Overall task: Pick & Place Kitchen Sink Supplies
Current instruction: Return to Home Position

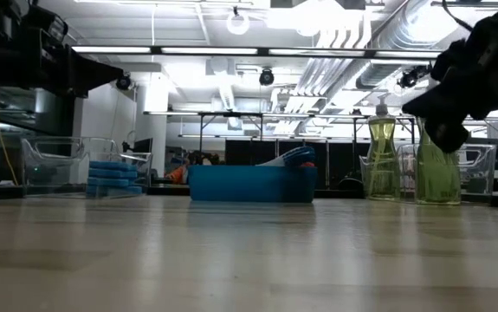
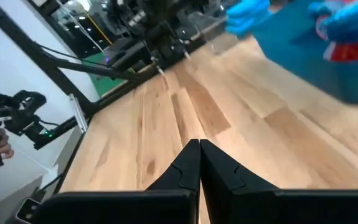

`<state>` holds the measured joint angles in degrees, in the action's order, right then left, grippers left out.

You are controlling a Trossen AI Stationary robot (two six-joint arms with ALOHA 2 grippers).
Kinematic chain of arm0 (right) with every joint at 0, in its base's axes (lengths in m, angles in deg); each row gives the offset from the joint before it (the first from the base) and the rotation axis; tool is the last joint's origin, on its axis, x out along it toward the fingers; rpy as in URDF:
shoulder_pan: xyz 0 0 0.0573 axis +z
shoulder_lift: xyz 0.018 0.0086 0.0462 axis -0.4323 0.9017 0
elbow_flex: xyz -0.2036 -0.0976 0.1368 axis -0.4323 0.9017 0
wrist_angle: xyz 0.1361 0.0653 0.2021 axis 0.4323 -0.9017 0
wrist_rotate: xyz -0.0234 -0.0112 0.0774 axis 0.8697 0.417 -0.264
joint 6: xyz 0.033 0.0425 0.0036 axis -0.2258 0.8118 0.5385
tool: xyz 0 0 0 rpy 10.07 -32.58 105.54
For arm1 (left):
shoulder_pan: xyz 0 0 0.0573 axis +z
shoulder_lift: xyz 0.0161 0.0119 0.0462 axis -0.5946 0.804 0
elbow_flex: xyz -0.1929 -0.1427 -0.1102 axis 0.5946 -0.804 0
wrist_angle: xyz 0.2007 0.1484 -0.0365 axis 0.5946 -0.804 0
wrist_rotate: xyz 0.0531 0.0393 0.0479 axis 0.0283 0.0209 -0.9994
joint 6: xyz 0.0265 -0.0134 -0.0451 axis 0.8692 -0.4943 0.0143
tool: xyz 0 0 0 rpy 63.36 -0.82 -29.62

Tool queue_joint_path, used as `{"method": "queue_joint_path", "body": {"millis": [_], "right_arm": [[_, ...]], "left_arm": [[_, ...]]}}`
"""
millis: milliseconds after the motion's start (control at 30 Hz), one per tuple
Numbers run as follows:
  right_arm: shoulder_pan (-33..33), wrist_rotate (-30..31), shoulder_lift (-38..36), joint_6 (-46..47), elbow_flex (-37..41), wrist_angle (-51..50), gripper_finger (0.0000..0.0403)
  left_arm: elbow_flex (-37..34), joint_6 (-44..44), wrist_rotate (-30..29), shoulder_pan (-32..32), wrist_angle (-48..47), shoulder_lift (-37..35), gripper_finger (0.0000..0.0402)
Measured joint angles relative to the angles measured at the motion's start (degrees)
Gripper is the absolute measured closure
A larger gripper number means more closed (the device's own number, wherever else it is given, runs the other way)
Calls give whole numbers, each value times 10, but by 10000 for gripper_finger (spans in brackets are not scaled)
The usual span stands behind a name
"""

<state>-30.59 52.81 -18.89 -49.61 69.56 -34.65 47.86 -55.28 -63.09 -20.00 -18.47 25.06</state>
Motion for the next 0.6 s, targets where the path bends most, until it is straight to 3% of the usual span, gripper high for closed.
{"method": "queue_joint_path", "body": {"millis": [267,433,600], "right_arm": [[0,29,-14,-64,0,-7,403],[0,29,-14,-117,0,-8,403],[0,27,-14,-136,0,-8,403]], "left_arm": [[0,3,7,0,2,0,401],[0,93,26,0,-13,0,401],[0,89,25,0,-29,0,401]]}}
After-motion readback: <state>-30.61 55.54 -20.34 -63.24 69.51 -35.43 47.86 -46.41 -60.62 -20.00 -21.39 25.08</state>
